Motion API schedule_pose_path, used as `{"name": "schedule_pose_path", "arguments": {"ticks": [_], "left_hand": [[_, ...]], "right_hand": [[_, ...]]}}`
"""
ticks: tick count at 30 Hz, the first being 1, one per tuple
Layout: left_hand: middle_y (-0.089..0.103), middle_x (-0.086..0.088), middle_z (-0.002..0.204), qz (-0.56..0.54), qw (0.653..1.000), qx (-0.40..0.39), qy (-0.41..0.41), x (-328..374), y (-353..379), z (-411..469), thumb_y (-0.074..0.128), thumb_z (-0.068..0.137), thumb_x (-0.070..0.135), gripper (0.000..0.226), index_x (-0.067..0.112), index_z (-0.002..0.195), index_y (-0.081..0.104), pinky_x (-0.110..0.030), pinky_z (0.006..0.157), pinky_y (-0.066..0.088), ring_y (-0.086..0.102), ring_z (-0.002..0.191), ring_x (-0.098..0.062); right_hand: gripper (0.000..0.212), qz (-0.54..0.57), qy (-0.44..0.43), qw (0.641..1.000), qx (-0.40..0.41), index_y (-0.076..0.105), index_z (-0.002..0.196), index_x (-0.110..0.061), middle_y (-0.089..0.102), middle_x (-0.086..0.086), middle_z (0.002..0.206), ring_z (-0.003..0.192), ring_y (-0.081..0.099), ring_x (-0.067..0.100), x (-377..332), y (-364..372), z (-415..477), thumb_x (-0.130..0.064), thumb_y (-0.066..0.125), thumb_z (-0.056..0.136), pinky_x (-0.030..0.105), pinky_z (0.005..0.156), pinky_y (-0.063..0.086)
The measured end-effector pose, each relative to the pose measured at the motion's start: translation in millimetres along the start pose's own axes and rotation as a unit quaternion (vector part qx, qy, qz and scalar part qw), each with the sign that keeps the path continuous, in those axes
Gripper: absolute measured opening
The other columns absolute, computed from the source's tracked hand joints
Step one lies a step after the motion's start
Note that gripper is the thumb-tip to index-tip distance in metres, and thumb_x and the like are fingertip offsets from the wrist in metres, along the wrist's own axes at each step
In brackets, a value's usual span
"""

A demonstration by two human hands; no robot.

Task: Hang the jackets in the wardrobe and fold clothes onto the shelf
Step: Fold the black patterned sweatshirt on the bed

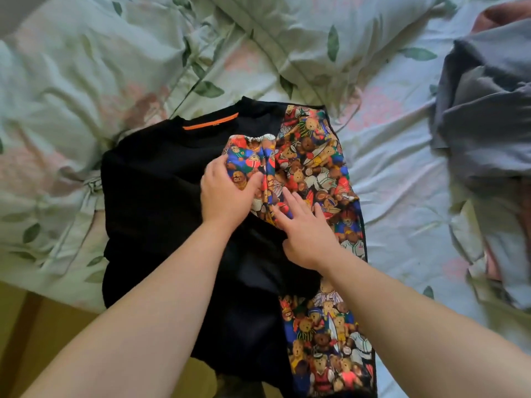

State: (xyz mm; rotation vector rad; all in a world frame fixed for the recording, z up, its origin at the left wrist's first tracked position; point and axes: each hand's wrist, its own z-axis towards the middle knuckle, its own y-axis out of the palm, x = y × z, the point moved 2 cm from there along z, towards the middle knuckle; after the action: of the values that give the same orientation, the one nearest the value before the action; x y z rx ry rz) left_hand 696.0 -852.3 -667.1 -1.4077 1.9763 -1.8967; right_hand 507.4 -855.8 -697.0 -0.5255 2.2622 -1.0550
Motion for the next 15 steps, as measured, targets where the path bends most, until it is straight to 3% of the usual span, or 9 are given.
{"name": "schedule_pose_path", "arguments": {"ticks": [1, 3, 5, 6, 9, 10, 12, 14, 15], "left_hand": [[0.043, -0.004, 0.151, 0.006, 1.000, -0.012, -0.008, 10, 5, 8, 0.061, 0.081, 0.071, 0.091, 0.018, 0.150, 0.035, -0.045, 0.113, 0.039, 0.041, 0.138, -0.025], [0.039, -0.006, 0.156, -0.060, 0.990, -0.049, -0.120, 16, 12, 33, 0.058, 0.076, 0.077, 0.105, 0.017, 0.156, 0.026, -0.051, 0.115, 0.035, 0.037, 0.143, -0.029], [0.052, -0.009, 0.148, -0.229, 0.936, -0.076, -0.256, 15, 10, 55, 0.068, 0.063, 0.076, 0.115, 0.016, 0.154, 0.034, -0.049, 0.107, 0.046, 0.054, 0.130, -0.028], [0.063, -0.010, 0.136, -0.306, 0.901, -0.095, -0.291, 13, 9, 60, 0.074, 0.062, 0.067, 0.104, 0.012, 0.146, 0.048, -0.046, 0.099, 0.053, 0.065, 0.115, -0.027], [0.078, -0.009, 0.091, -0.434, 0.848, -0.118, -0.279, 11, -4, 57, 0.069, 0.083, 0.021, 0.018, 0.011, 0.095, 0.078, -0.038, 0.081, 0.060, 0.075, 0.083, -0.027], [0.078, -0.007, 0.084, -0.457, 0.837, -0.107, -0.283, 9, -10, 52, 0.061, 0.086, 0.012, 0.017, 0.013, 0.088, 0.078, -0.037, 0.079, 0.060, 0.074, 0.080, -0.027], [0.076, 0.003, 0.072, -0.517, 0.811, -0.097, -0.257, -20, -24, 40, 0.051, 0.094, 0.010, 0.026, 0.009, 0.093, 0.076, -0.030, 0.080, 0.057, 0.072, 0.080, -0.018], [0.068, 0.024, 0.060, -0.528, 0.799, -0.136, -0.252, -55, -33, 25, 0.064, 0.096, 0.027, 0.029, 0.001, 0.096, 0.078, -0.011, 0.090, 0.047, 0.067, 0.085, 0.003], [0.069, 0.028, 0.065, -0.540, 0.785, -0.120, -0.278, -87, -31, 19, 0.071, 0.092, 0.039, 0.030, 0.011, 0.092, 0.080, -0.012, 0.097, 0.043, 0.065, 0.094, 0.003]], "right_hand": [[0.083, -0.007, -0.012, 1.000, -0.002, 0.011, 0.159, -0.032, -0.025, 0.002, 0.166, 0.154, -0.018, 0.028, -4, -2, 3, -0.023, 0.053, 0.089, 0.067, 0.119, 0.005], [0.080, -0.038, -0.036, 0.998, -0.022, 0.017, 0.158, -0.031, -0.028, 0.003, 0.164, 0.152, -0.022, 0.029, -7, -4, 8, -0.022, 0.052, 0.088, 0.071, 0.117, 0.004], [0.077, -0.070, -0.045, 0.995, -0.059, 0.022, 0.157, -0.030, -0.029, 0.005, 0.164, 0.151, -0.024, 0.031, -5, -7, 11, -0.020, 0.051, 0.087, 0.072, 0.116, 0.003], [0.077, -0.080, -0.044, 0.993, -0.078, 0.023, 0.157, -0.029, -0.029, 0.006, 0.164, 0.151, -0.025, 0.031, -3, -7, 11, -0.019, 0.051, 0.087, 0.072, 0.116, 0.003], [0.078, -0.080, -0.028, 0.991, -0.106, 0.023, 0.156, -0.030, -0.028, 0.007, 0.164, 0.151, -0.025, 0.032, 0, -10, 12, -0.015, 0.052, 0.086, 0.073, 0.116, 0.004], [0.080, -0.077, -0.022, 0.991, -0.112, 0.020, 0.157, -0.031, -0.029, 0.006, 0.164, 0.151, -0.025, 0.032, -2, -11, 13, -0.013, 0.052, 0.086, 0.073, 0.115, 0.005], [0.088, -0.069, -0.004, 0.990, -0.122, 0.010, 0.159, -0.036, -0.032, 0.005, 0.162, 0.150, -0.026, 0.033, -8, -10, 15, -0.010, 0.052, 0.086, 0.075, 0.114, 0.005], [0.099, -0.058, 0.016, 0.988, -0.140, -0.003, 0.158, -0.042, -0.035, 0.005, 0.161, 0.149, -0.029, 0.035, -16, -11, 19, -0.007, 0.053, 0.085, 0.077, 0.113, 0.005], [0.102, -0.054, 0.026, 0.987, -0.149, -0.007, 0.157, -0.044, -0.036, 0.005, 0.161, 0.148, -0.030, 0.036, -20, -11, 20, -0.006, 0.054, 0.085, 0.077, 0.113, 0.005]]}}
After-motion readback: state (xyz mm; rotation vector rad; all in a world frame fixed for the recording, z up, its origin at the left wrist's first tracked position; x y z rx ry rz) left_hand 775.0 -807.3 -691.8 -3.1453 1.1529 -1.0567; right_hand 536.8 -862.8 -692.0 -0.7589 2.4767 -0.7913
